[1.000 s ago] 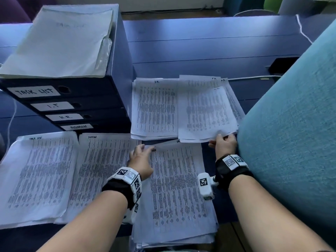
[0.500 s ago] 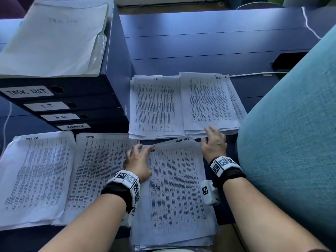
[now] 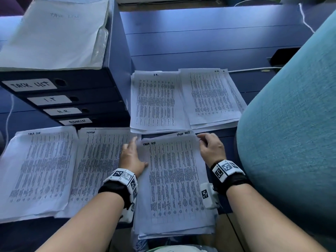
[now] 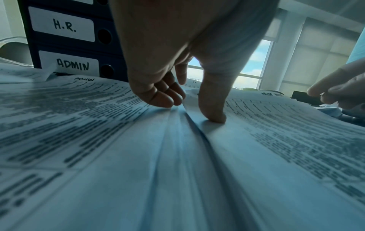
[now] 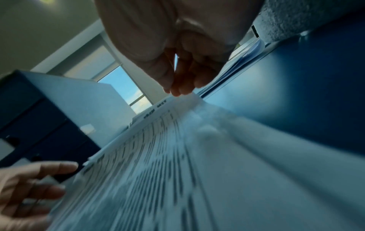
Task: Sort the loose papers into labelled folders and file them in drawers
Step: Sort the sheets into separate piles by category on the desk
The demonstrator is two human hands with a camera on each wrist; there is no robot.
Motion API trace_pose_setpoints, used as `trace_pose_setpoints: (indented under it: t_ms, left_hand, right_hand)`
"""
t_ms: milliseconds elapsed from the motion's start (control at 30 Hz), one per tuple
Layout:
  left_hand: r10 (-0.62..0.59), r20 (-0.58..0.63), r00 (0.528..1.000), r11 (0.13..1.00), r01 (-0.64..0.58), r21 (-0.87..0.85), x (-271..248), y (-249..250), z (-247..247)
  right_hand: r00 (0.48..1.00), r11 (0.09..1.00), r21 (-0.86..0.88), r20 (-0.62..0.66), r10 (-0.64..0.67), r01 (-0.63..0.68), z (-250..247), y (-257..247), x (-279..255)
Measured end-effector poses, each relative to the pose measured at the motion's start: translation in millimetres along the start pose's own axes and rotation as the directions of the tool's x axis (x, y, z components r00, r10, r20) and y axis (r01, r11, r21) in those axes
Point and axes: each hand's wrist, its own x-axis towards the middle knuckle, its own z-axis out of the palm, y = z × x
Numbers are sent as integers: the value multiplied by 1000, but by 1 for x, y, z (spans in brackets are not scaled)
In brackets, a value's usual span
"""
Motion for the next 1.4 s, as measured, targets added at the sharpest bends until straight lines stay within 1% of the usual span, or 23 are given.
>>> trace_pose_setpoints:
  t_ms: [67, 133, 200, 300, 367, 467, 533, 633, 700, 800, 867, 933, 1033, 1100, 1200, 1267, 1333, 1400]
  left_hand:
    - [8, -9, 1000, 1000, -8, -14, -4, -3, -1]
    - [10, -7, 1000, 1000, -10, -18, -8, -4, -1]
    - [14, 2, 1000, 1000, -14, -1, -12, -4, -2]
    - [40, -5, 999, 999, -40, -17, -14, -5, -3]
    - [66, -56, 996, 997, -68, -44, -17, -6, -3]
    - [38, -150, 988, 992, -56, -117, -22, -5, -4]
    - [45, -169, 985, 987, -70, -143, -24, -6, -6]
    - [54, -158, 986, 967, -91, -237, -24, -14, -9]
    - [48, -148, 988, 937, -95, -336, -21, -20, -11]
    - [52, -134, 990, 854, -114, -508, -18, -28, -11]
    - [21, -108, 994, 817, -79, -571, -17, -30, -13]
    - [-7, -79, 997, 829, -38, -558, -17, -30, -15]
    - [-49, -64, 997, 889, 14, -457, -15, -28, -18]
    - [-80, -33, 996, 900, 57, -433, -15, -27, -18]
    - [-92, -8, 996, 900, 80, -428, -14, -25, -16]
    - [-97, 12, 995, 896, 93, -433, -13, -25, -12]
    - [-102, 29, 994, 875, 104, -473, -12, -24, -10]
    - [-102, 51, 993, 843, 113, -525, -12, -23, -8]
  right_hand:
    - [998, 1000, -16, 56, -14, 15, 5, -2, -11]
    - [993, 998, -58, 121, 16, -9, 11, -1, -20]
    - [987, 995, -93, 151, 53, -39, 15, 0, -27]
    - [985, 992, -123, 161, 62, -42, 19, -3, -35]
    - [985, 991, -125, 159, 65, -45, 20, -6, -38]
    - [985, 992, -98, 145, 91, -77, 20, -9, -42]
    - [983, 992, -77, 143, 111, -101, 20, -11, -44]
    - [983, 989, -21, 113, 147, -145, 18, -14, -44]
    - [976, 981, 26, 106, 191, -195, 15, -18, -44]
    - [955, 954, 121, 152, 256, -275, 11, -22, -43]
    - [943, 928, 199, 179, 282, -315, 11, -23, -44]
    - [941, 921, 223, 192, 278, -318, 11, -23, -44]
    - [937, 928, 202, 229, 264, -311, 10, -20, -46]
    - [928, 932, 179, 264, 264, -316, 8, -20, -47]
    - [913, 924, 166, 292, 286, -343, 9, -15, -49]
    - [906, 894, 223, 270, 326, -388, 11, -13, -51]
    - [909, 883, 249, 238, 343, -399, 10, -14, -51]
    - [903, 871, 263, 240, 357, -414, 10, -15, -50]
